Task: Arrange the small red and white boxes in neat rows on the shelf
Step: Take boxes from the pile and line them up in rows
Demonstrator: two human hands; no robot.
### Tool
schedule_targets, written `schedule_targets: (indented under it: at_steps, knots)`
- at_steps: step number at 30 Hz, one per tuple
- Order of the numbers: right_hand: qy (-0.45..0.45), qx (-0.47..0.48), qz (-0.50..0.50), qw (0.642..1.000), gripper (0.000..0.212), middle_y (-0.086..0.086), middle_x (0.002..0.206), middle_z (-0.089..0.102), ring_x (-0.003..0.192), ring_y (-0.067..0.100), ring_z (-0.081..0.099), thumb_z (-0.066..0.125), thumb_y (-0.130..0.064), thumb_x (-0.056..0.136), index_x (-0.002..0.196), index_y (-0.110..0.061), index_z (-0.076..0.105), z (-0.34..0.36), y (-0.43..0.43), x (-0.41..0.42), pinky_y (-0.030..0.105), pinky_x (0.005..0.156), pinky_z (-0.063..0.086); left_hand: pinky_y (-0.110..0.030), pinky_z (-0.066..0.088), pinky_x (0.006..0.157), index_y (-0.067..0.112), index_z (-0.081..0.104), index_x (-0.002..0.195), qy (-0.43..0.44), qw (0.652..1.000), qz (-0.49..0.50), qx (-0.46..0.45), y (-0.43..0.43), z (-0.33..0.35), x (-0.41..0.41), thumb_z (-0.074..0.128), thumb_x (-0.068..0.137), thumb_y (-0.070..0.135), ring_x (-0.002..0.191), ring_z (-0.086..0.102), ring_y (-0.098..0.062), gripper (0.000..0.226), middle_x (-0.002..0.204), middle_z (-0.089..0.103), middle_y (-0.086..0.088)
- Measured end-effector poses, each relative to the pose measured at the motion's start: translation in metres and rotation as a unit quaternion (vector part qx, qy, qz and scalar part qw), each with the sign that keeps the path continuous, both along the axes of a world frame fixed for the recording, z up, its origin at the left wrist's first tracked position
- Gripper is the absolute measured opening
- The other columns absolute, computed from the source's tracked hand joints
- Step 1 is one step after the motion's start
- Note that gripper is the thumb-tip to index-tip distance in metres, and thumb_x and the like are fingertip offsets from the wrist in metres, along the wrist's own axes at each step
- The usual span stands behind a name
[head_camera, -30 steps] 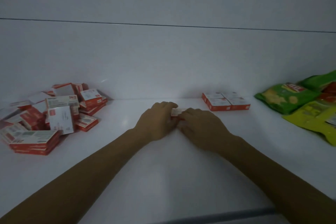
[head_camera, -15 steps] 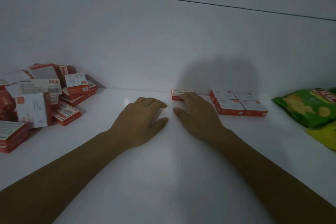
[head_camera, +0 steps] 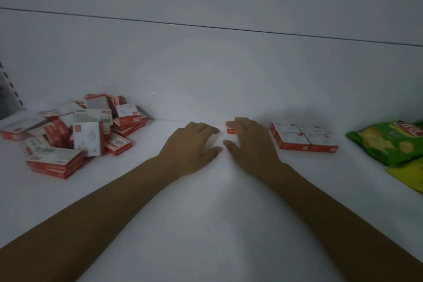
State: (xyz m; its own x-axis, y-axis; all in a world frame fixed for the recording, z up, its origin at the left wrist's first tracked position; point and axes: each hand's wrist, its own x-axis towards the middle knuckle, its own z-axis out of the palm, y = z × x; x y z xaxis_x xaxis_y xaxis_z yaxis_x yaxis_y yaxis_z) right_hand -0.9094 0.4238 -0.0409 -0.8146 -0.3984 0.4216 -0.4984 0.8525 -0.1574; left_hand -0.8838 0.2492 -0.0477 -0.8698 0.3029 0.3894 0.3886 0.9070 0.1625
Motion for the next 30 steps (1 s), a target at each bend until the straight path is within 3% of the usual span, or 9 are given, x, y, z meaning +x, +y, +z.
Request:
schedule_targets:
  at_steps: [6, 12, 17, 23, 27, 30]
  knots:
    - [-0.022, -0.078, 0.078, 0.994, 0.052, 0.007, 0.128, 0.053, 0.113, 0.025, 0.052, 0.053, -0.039, 0.082, 0.127, -0.013, 0.049, 0.022, -0.023, 0.023, 0.047, 0.093, 0.045, -0.034, 0.040, 0.089, 0.017, 0.048, 0.130, 0.051, 0.998, 0.007, -0.043, -0.020, 0.032, 0.015, 0.052, 0.090, 0.040, 0.118, 0.047, -0.022, 0.047, 0.132, 0.052, -0.003]
    - [-0.074, -0.073, 0.151, 0.983, 0.056, 0.000, 0.140, 0.040, 0.124, 0.019, 0.044, 0.057, -0.038, 0.088, 0.136, -0.023, 0.034, 0.043, -0.080, 0.038, 0.039, 0.104, 0.038, -0.039, 0.044, 0.091, 0.017, 0.048, 0.129, 0.114, 0.989, 0.083, -0.038, -0.084, 0.040, 0.062, 0.053, 0.088, 0.040, 0.116, 0.049, -0.022, 0.047, 0.129, 0.055, -0.003]
    - [-0.018, -0.033, 0.235, 0.971, 0.048, -0.003, 0.136, 0.044, 0.122, 0.017, 0.044, 0.054, -0.035, 0.090, 0.134, -0.023, 0.039, 0.044, -0.140, 0.054, 0.033, 0.099, 0.038, -0.038, 0.041, 0.095, 0.019, 0.049, 0.129, 0.129, 0.972, 0.195, -0.004, -0.145, 0.035, 0.122, 0.055, 0.084, 0.041, 0.119, 0.048, -0.023, 0.051, 0.131, 0.055, -0.004]
    - [0.049, -0.066, 0.335, 0.939, 0.038, 0.002, 0.124, 0.059, 0.115, 0.021, 0.052, 0.060, -0.030, 0.086, 0.123, -0.019, 0.054, 0.021, -0.205, 0.082, 0.036, 0.094, 0.044, -0.026, 0.030, 0.099, 0.025, 0.037, 0.138, 0.057, 0.954, 0.290, 0.042, -0.198, 0.005, 0.180, 0.056, 0.080, 0.054, 0.129, 0.036, -0.015, 0.067, 0.144, 0.041, 0.003]
    - [0.015, -0.051, 0.376, 0.925, 0.046, 0.000, 0.123, 0.059, 0.114, 0.018, 0.051, 0.060, -0.040, 0.084, 0.125, -0.020, 0.053, -0.009, -0.215, 0.083, 0.037, 0.094, 0.047, -0.030, 0.029, 0.106, 0.031, 0.025, 0.142, 0.004, 0.955, 0.287, 0.071, -0.201, -0.004, 0.181, 0.055, 0.081, 0.057, 0.135, 0.026, -0.010, 0.073, 0.150, 0.028, 0.009]
    - [0.015, -0.075, 0.365, 0.928, 0.043, 0.000, 0.113, 0.062, 0.105, 0.017, 0.056, 0.069, -0.040, 0.078, 0.113, -0.018, 0.059, -0.013, -0.217, 0.078, 0.032, 0.085, 0.050, -0.031, 0.031, 0.106, 0.037, 0.025, 0.141, -0.021, 0.960, 0.274, 0.055, -0.201, -0.004, 0.178, 0.049, 0.084, 0.058, 0.135, 0.027, -0.009, 0.066, 0.151, 0.026, 0.013]
